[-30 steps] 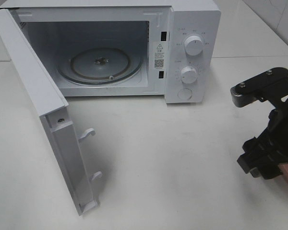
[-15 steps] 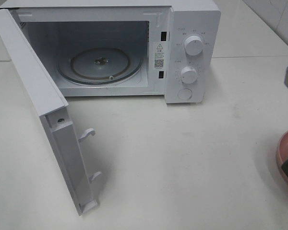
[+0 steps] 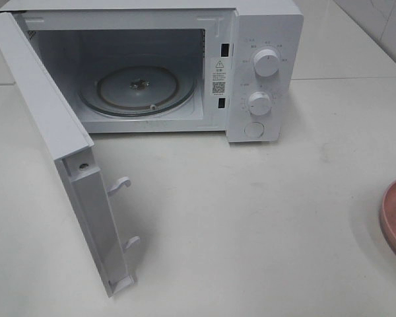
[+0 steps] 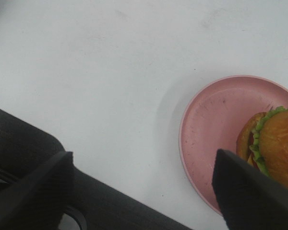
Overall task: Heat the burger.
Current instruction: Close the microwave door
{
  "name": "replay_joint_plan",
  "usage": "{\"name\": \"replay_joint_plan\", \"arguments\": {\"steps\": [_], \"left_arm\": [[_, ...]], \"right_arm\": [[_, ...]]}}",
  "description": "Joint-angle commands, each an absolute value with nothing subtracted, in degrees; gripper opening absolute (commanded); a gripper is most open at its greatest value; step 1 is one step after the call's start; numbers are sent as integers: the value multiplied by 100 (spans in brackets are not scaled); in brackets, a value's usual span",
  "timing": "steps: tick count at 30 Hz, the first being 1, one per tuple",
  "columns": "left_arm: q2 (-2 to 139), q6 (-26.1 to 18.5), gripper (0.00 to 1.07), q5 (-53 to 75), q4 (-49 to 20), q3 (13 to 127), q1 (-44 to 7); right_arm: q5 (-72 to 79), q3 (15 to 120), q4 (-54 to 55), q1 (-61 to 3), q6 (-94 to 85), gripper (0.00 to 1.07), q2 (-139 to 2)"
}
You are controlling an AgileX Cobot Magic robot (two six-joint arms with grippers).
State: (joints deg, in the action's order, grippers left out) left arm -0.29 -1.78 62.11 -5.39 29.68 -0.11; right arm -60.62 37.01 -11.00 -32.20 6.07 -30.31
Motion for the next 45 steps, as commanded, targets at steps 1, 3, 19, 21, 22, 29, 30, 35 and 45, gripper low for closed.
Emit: {"name": "replay_joint_plan", "arguments": {"steps": [1, 3, 19, 21, 22, 29, 30, 35, 45], "left_arm": [[-69, -166, 100, 6131, -527, 2956, 6], [-69, -166, 100, 6131, -527, 2956, 6], [-69, -166, 100, 6131, -527, 2956, 6], [-69, -166, 100, 6131, -527, 2956, 6], [-69, -166, 100, 6131, -527, 2956, 6], [-69, -166, 100, 6131, -527, 2956, 6], [-69, -166, 100, 6131, -527, 2956, 6], [-69, -166, 100, 6131, -527, 2956, 6], [-69, -166, 100, 6131, -527, 2956, 6]], "right_arm": [[-6108, 3673, -1037, -3157, 584, 76, -2848], [-6108, 3673, -963, -2853, 590, 76, -2704], [-5930, 3386, -791, -1255, 395, 76, -1140], [-5833, 3266, -590, -1066, 338, 76, -934], [-5798, 3214, -453, -963, 304, 76, -831], [-5712, 2848, 74, -424, -40, 76, -332], [-5712, 2842, 69, -372, -34, 76, -229], [-5712, 2842, 57, -338, -57, 76, 143], [-5712, 2842, 80, -338, -69, 76, 183]]}}
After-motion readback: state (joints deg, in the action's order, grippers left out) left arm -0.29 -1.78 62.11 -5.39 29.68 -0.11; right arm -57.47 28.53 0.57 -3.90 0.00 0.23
